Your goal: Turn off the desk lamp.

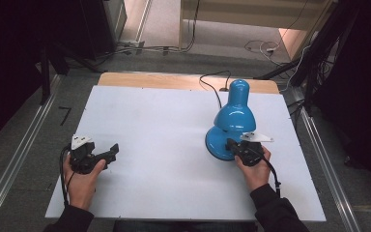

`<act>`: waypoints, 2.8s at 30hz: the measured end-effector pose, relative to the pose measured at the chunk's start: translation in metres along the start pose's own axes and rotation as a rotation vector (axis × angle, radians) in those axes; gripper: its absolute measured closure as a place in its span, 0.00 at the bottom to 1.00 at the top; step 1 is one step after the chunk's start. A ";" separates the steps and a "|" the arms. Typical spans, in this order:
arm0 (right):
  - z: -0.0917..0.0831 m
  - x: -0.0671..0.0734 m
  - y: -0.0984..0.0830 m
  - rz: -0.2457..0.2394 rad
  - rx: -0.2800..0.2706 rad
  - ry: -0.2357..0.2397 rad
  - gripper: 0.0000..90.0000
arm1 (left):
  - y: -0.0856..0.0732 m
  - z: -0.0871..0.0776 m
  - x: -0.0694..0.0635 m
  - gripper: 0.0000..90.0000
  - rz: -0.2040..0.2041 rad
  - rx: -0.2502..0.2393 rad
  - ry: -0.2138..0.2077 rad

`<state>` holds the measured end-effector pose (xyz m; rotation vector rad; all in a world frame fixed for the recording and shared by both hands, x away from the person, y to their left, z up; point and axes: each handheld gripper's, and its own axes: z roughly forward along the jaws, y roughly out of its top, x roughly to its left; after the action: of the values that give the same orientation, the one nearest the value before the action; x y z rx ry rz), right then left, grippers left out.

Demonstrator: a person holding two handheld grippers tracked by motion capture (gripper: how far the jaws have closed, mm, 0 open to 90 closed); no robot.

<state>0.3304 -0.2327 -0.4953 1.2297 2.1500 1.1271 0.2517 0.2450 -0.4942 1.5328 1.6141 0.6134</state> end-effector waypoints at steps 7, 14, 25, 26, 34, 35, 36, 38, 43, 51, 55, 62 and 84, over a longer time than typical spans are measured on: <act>-0.010 -0.005 0.005 0.056 -0.063 0.008 0.59 | 0.000 -0.001 -0.001 0.12 0.003 0.000 0.000; -0.016 -0.011 0.007 0.087 -0.075 0.013 0.40 | 0.000 0.000 0.000 0.12 0.001 0.002 0.002; -0.025 -0.016 0.004 0.085 -0.054 0.010 0.26 | 0.000 0.000 -0.001 0.12 0.002 0.001 0.003; -0.026 -0.017 0.004 0.087 -0.052 0.008 0.26 | 0.000 0.000 -0.001 0.12 0.004 0.002 0.002; -0.032 -0.019 0.002 0.088 -0.047 0.014 0.24 | 0.000 -0.001 -0.001 0.12 0.005 0.002 0.002; -0.033 -0.019 0.002 0.085 -0.048 0.015 0.23 | 0.000 -0.001 -0.001 0.12 0.005 0.002 0.002; -0.034 -0.019 0.001 0.087 -0.045 0.016 0.23 | 0.000 -0.001 -0.001 0.12 0.005 0.003 0.002; -0.035 -0.020 0.001 0.088 -0.045 0.014 0.23 | 0.000 -0.001 -0.001 0.12 0.005 0.002 0.002; -0.038 -0.020 0.000 0.091 -0.045 0.015 0.23 | 0.000 -0.001 -0.001 0.12 0.005 0.003 0.002; -0.041 -0.020 0.000 0.089 -0.046 0.016 0.23 | 0.000 0.000 -0.001 0.12 0.003 0.001 0.003; -0.043 -0.021 -0.001 0.086 -0.050 0.013 0.23 | 0.000 -0.001 -0.001 0.12 0.005 0.002 0.003; -0.047 -0.023 -0.003 0.096 -0.052 0.010 0.23 | 0.000 0.000 -0.001 0.12 0.003 0.002 0.004; -0.054 -0.031 -0.010 0.115 -0.043 -0.001 0.22 | -0.001 0.000 -0.001 0.12 0.003 0.002 0.004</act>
<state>0.3046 -0.2862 -0.4733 1.3492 2.0654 1.2130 0.2512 0.2438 -0.4944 1.5368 1.6159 0.6172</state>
